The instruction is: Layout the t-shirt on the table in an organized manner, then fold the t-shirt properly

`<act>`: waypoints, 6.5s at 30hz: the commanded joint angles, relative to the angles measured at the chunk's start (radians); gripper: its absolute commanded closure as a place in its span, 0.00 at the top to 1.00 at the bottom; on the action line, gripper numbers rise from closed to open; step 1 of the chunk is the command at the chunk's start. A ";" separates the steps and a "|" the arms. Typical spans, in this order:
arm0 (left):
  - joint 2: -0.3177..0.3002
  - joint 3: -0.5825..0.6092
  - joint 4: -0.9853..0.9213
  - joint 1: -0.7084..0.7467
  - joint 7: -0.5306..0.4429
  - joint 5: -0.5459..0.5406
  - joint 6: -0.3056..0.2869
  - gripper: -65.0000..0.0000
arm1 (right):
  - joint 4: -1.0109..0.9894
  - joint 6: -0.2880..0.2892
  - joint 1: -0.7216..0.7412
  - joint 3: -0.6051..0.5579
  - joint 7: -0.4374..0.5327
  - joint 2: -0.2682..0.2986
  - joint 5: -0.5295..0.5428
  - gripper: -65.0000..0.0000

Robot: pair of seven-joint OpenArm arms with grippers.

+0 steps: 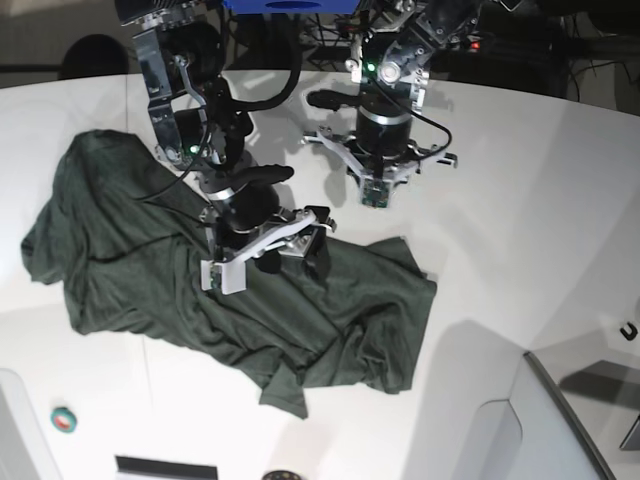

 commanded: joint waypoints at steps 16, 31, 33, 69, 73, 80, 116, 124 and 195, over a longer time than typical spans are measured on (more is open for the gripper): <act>0.045 -0.329 -0.058 -0.058 -0.021 0.002 -0.172 0.04 | 0.014 0.007 -0.117 0.384 0.024 0.100 0.006 0.61; -0.031 -0.509 -0.124 -0.072 -0.021 -0.745 -0.175 0.39 | 0.016 0.007 -0.145 0.407 0.029 0.192 0.011 0.61; -0.051 -0.509 -0.170 -0.098 -0.021 -0.883 -0.175 0.40 | 0.016 0.007 -0.143 0.407 0.029 0.192 0.011 0.61; 0.062 -0.502 -0.495 -0.296 -0.024 -0.997 -0.308 0.58 | 0.016 0.009 -0.145 0.407 0.027 0.218 0.011 0.61; 0.065 -0.504 -0.512 -0.298 -0.025 -0.997 -0.308 0.55 | 0.016 0.009 -0.145 0.407 0.027 0.218 0.011 0.61; 0.065 -0.504 -0.527 -0.316 -0.028 -0.997 -0.308 0.30 | 0.016 0.009 -0.143 0.407 0.027 0.218 0.011 0.61; -0.180 -0.516 -0.030 -0.261 0.329 -1.001 -0.100 0.00 | 0.077 0.009 -0.221 0.519 -0.028 0.249 0.005 0.62; -0.268 -0.518 0.088 -0.120 0.389 -1.000 -0.100 0.00 | 0.019 0.007 -0.220 0.528 -0.102 0.252 0.005 0.63; -0.377 -0.650 0.168 0.058 0.392 -0.952 -0.101 0.00 | 0.332 0.136 0.106 0.667 -0.734 0.190 0.005 0.01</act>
